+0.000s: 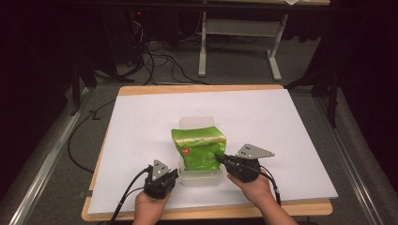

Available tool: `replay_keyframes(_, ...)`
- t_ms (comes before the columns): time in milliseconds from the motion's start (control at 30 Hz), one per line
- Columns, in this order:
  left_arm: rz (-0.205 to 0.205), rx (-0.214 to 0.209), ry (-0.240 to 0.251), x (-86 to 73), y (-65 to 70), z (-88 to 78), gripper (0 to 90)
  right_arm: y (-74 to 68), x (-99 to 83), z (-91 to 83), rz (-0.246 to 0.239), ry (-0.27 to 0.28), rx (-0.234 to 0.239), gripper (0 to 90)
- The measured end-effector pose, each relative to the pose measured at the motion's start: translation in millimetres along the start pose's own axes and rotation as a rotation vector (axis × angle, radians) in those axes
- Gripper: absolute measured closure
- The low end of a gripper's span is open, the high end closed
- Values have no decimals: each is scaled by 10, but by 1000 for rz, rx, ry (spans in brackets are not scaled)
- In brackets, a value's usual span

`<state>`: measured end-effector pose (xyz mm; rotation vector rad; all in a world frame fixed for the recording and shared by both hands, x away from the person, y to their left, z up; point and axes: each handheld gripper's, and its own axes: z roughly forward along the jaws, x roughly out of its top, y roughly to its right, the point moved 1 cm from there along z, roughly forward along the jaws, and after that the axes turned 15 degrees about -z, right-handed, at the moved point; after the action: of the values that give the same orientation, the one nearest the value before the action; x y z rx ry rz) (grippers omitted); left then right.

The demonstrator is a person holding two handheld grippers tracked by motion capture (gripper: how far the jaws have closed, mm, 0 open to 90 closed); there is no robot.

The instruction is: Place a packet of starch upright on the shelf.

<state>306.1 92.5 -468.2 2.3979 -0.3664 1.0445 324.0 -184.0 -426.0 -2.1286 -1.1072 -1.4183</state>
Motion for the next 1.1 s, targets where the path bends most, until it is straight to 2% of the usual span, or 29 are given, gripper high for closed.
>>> replay_keyframes(167, 0, 6, -5, 8, -12, 0, 880, 15, -4, 6, 5, -15, 9, 813)
replay_keyframes(333, -1, 2, 14, 56, -53, -30, 819, 63, 7, -31, -7, -7, 15, 668)
replay_keyframes(400, -15, -9, 26, 106, -110, -75, 783, 74, 13, -71, -11, -3, 14, 626)
replay_keyframes(500, -36, -3, 52, 177, -215, -162, 717, 103, 9, -165, -22, 11, -1, 586)
replay_keyframes(700, -42, 44, 103, 271, -415, -330, 611, 255, -36, -391, -14, 38, -61, 544)
replay_keyframes(800, -55, 79, 126, 320, -554, -413, 567, 398, -117, -496, 9, 37, -112, 520)
replay_keyframes(867, -54, 102, 114, 335, -655, -438, 536, 488, -184, -550, 24, 25, -144, 507)
replay_keyframes(933, -49, 124, 69, 328, -753, -430, 496, 558, -246, -607, 17, 4, -187, 495)
replay_keyframes(967, -38, 152, 57, 318, -802, -428, 496, 582, -269, -628, 15, -2, -201, 491)
replay_keyframes(1000, -44, 181, 53, 314, -866, -428, 496, 609, -300, -655, 18, -9, -212, 490)
replay_keyframes(1100, -102, 160, 65, 326, -949, -451, 495, 691, -406, -737, 10, -32, -246, 468)
